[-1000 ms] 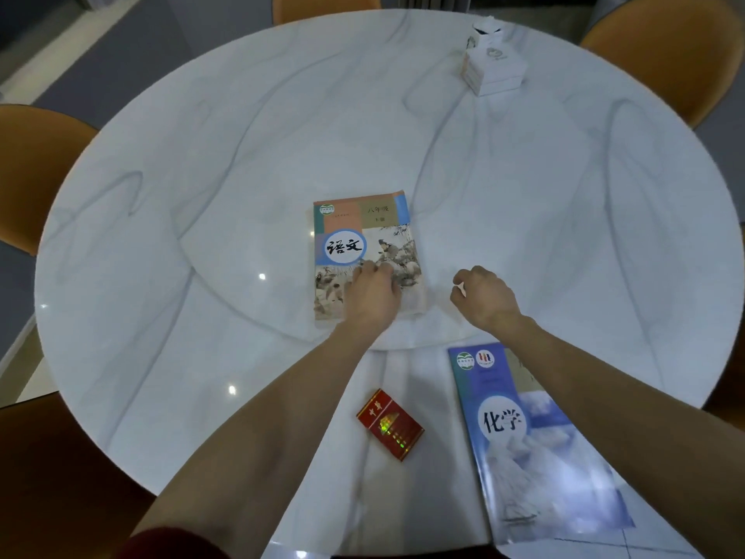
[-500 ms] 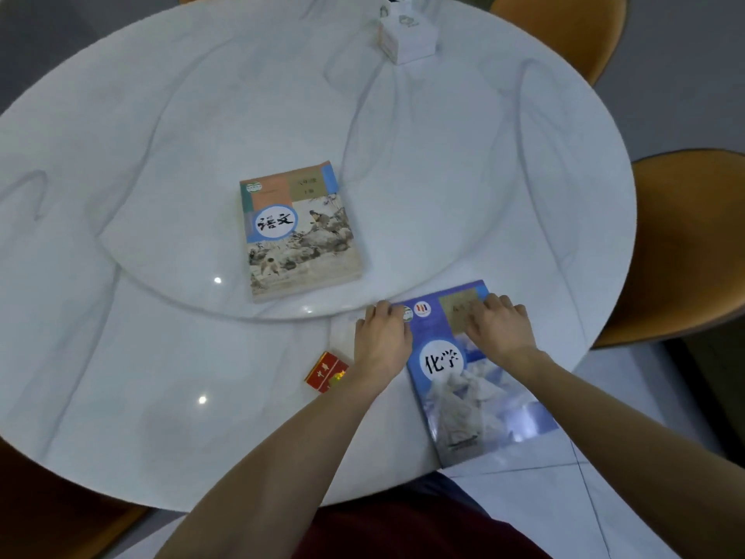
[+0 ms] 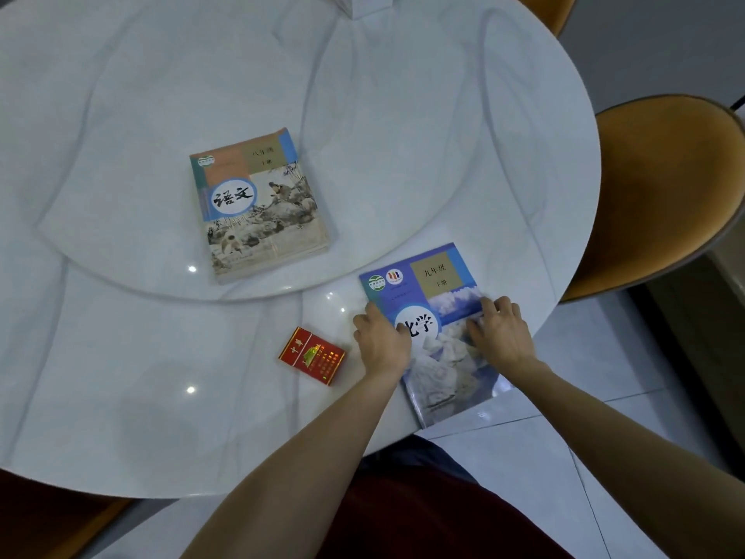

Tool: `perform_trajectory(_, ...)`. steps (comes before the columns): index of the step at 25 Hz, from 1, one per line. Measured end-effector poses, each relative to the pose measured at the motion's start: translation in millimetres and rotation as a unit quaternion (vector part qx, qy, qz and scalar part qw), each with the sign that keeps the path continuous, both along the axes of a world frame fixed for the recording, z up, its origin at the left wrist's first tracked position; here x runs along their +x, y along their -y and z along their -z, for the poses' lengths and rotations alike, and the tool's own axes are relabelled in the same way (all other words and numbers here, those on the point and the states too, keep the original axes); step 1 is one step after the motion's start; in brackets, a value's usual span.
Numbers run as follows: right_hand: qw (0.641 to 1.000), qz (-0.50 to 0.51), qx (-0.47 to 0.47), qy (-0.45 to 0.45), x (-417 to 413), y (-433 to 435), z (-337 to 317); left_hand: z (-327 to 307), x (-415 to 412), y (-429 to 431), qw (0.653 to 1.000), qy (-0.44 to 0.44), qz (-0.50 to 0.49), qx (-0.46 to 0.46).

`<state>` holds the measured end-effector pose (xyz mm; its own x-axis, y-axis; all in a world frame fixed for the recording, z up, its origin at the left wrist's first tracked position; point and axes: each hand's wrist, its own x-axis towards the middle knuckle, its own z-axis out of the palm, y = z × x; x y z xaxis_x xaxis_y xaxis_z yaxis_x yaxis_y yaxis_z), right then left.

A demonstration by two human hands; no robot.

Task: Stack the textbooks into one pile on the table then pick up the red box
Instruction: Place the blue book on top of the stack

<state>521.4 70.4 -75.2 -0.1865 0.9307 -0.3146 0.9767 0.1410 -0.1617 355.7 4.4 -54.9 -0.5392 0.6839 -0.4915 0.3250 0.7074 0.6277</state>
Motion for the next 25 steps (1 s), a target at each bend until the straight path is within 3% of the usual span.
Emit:
perform_trajectory(3,0.998,0.05,-0.019,-0.045,-1.0,-2.7,1.2,2.2,1.2,-5.4,0.984,0.114,-0.135,0.003)
perform_trajectory(5,0.994,0.075,-0.036,-0.067,0.7,-5.2,3.1,3.3,0.7,-4.5,0.971,0.162,-0.174,0.009)
perform_trajectory(9,0.986,0.117,-0.053,-0.104,4.3,-11.6,5.7,-8.3,15.3,10.4,0.967,0.232,-0.092,0.055)
perform_trajectory(12,0.974,0.162,-0.064,-0.143,8.9,-16.2,3.5,-11.5,18.5,17.7,0.966,0.232,-0.039,0.104)
perform_trajectory(15,0.942,0.234,-0.095,-0.222,11.3,-15.3,-2.6,-9.9,2.8,14.5,0.96,0.23,-0.016,0.157)
perform_trajectory(18,0.875,0.29,-0.142,-0.361,5.6,-12.8,-14.9,-22.1,-22.8,8.7,0.947,0.258,-0.008,0.193)
perform_trajectory(21,0.824,0.282,-0.165,-0.464,-13.9,-15.2,-42.8,-40.3,-54.5,3.5,0.934,0.272,-0.022,0.232)
perform_trajectory(25,0.798,0.228,-0.181,-0.527,-55.7,-32.3,-80.0,-60.3,-101.5,-5.8,0.93,0.251,-0.082,0.254)
